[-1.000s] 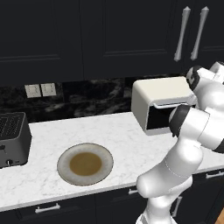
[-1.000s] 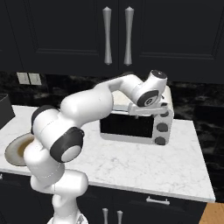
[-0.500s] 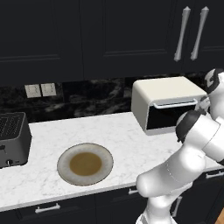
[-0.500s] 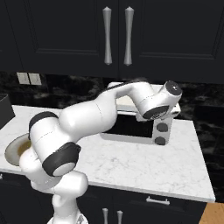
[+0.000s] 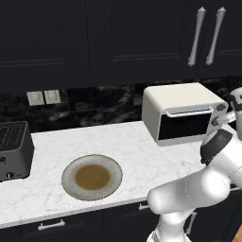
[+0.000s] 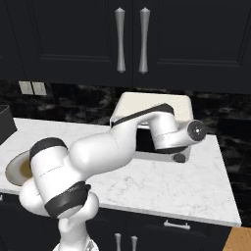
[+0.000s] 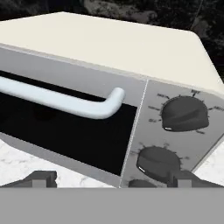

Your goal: Pick up the kebab skewer and baguette bread, and place them inside the toaster oven. Close the toaster oven door and start by setting the timer.

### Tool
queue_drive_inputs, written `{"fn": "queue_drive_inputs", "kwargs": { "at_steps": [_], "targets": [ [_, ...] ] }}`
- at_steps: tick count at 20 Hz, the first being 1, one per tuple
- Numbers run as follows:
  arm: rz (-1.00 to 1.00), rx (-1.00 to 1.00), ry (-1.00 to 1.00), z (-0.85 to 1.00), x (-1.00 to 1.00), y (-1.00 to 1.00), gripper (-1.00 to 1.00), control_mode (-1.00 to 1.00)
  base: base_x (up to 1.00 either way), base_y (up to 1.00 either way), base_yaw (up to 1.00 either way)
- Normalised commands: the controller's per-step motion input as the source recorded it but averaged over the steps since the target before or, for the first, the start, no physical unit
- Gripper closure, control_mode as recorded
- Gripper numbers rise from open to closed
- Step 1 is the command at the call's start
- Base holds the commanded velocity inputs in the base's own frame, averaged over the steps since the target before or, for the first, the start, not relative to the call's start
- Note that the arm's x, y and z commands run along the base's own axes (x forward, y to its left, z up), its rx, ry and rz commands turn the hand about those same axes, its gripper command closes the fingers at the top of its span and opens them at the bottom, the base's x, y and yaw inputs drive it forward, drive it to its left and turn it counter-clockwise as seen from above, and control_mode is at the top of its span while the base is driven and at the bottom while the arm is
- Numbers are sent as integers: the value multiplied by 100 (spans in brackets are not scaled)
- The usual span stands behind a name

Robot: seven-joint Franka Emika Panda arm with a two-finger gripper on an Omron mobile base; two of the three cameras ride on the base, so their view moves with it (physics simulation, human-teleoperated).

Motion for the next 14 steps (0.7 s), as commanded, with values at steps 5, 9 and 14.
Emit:
{"fn": "queue_drive_inputs", "kwargs": {
  "at_steps": [5, 9, 14],
  "targets": [
    [-4, 13, -11, 0, 22, -14, -100, -100, 0, 0, 0],
    [-3, 13, -4, 0, 36, -12, -100, -100, 0, 0, 0],
    [-1, 10, -8, 0, 31, -2, -100, -100, 0, 0, 0]
  ]
}}
